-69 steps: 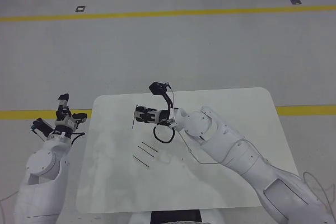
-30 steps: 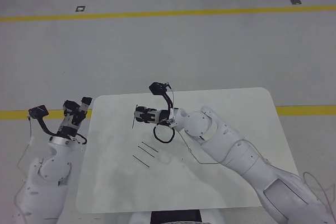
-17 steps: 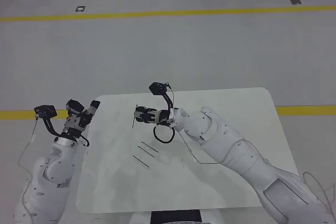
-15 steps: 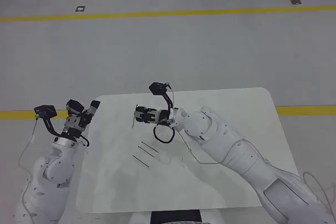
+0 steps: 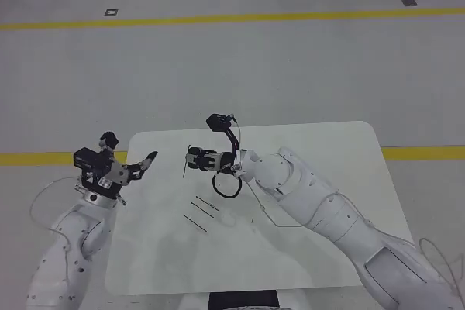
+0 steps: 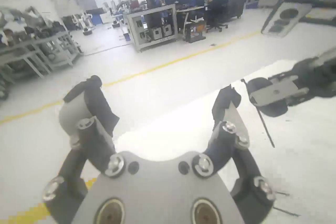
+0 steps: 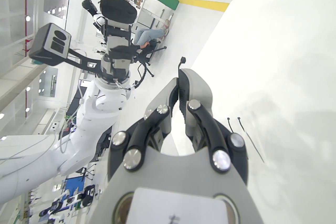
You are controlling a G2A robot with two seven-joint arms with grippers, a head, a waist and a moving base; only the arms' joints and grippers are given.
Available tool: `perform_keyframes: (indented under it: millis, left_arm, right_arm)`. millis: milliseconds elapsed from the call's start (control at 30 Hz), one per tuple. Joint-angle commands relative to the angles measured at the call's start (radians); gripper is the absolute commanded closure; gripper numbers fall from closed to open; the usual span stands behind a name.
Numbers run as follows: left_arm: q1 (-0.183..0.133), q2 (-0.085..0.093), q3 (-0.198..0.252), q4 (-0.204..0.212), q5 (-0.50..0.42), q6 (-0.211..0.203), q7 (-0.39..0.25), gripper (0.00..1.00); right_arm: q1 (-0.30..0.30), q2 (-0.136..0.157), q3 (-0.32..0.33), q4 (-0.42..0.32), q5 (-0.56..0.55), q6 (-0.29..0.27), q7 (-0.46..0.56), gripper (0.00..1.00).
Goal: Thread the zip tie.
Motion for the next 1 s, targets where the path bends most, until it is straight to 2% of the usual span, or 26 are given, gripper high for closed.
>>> perform_keyframes:
  millis: [0, 267, 367, 433, 533, 567, 667, 700, 733, 767, 967]
  left_arm:
    - [0.001, 0.005, 0.008, 0.003, 0.105, -0.001, 0.036, 0.00]
    - [-0.002, 0.005, 0.009, -0.001, 0.109, 0.003, 0.035, 0.00]
    - [-0.009, 0.011, 0.007, -0.016, 0.153, 0.015, 0.047, 0.00]
    - [-0.009, 0.037, 0.003, -0.037, 0.153, 0.018, 0.028, 0.00]
    - [-0.001, 0.102, 0.019, -0.061, 0.153, 0.036, 0.023, 0.00]
    - [0.002, 0.132, 0.031, -0.063, 0.153, 0.048, 0.034, 0.00]
    - [0.004, 0.203, 0.071, -0.052, 0.153, 0.089, 0.062, 0.00]
    - [0.001, 0.233, 0.095, -0.043, 0.153, 0.112, 0.077, 0.00]
    - [-0.002, 0.254, 0.115, -0.035, 0.153, 0.129, 0.094, 0.00]
    - [-0.005, 0.267, 0.128, -0.028, 0.153, 0.144, 0.104, 0.00]
    - [-0.005, 0.267, 0.128, -0.028, 0.153, 0.144, 0.104, 0.00]
  right_arm:
    - [0.000, 0.000, 0.000, 0.000, 0.000, 0.000, 0.000, 1.00]
    - [0.000, 0.000, 0.000, 0.000, 0.000, 0.000, 0.000, 1.00]
    - [0.000, 0.000, 0.000, 0.000, 0.000, 0.000, 0.000, 1.00]
    - [0.000, 0.000, 0.000, 0.000, 0.000, 0.000, 0.000, 1.00]
    - [0.000, 0.000, 0.000, 0.000, 0.000, 0.000, 0.000, 1.00]
    - [0.000, 0.000, 0.000, 0.000, 0.000, 0.000, 0.000, 1.00]
    - [0.000, 0.000, 0.000, 0.000, 0.000, 0.000, 0.000, 1.00]
    - [0.000, 0.000, 0.000, 0.000, 0.000, 0.000, 0.000, 1.00]
    - [0.000, 0.000, 0.000, 0.000, 0.000, 0.000, 0.000, 1.00]
    - [0.000, 0.000, 0.000, 0.000, 0.000, 0.000, 0.000, 1.00]
    - [0.000, 0.000, 0.000, 0.000, 0.000, 0.000, 0.000, 1.00]
